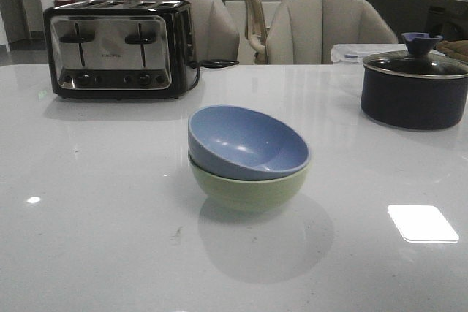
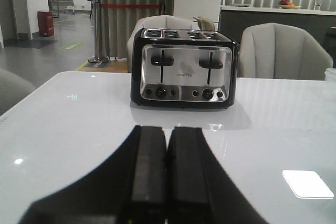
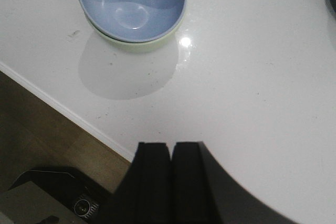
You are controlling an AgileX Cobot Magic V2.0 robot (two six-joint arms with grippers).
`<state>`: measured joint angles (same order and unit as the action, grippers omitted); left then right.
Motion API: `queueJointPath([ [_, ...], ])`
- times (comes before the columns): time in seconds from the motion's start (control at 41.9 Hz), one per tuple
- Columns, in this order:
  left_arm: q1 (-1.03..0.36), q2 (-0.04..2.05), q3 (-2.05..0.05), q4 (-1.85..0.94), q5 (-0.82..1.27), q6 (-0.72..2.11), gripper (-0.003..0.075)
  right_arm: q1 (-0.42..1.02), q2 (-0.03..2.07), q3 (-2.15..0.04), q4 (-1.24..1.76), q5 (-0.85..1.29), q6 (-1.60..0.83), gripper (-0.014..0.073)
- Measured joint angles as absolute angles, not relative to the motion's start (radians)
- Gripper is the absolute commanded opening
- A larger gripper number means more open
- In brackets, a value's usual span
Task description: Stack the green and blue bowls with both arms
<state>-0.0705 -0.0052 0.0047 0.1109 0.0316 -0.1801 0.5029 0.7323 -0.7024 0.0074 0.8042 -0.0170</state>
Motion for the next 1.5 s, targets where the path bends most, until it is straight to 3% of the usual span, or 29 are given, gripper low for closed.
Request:
queueJointPath([
  [0.716,-0.070,-0.005,0.005,0.109,0.032,-0.180,0.0102,0.475,0.696,-0.670,0.007,0.795,-0.017,0.0042],
  [1.146,-0.070,-0.005,0.005,0.109,0.032,-0.180,0.0102,0.136,0.186,-0.240,0.000,0.352,-0.017,0.0042],
  [1.504,-0.070,-0.005,0.005,0.109,0.033,-0.180,0.0102,0.060,-0.009,-0.015,0.035,0.207,-0.017,0.0042],
])
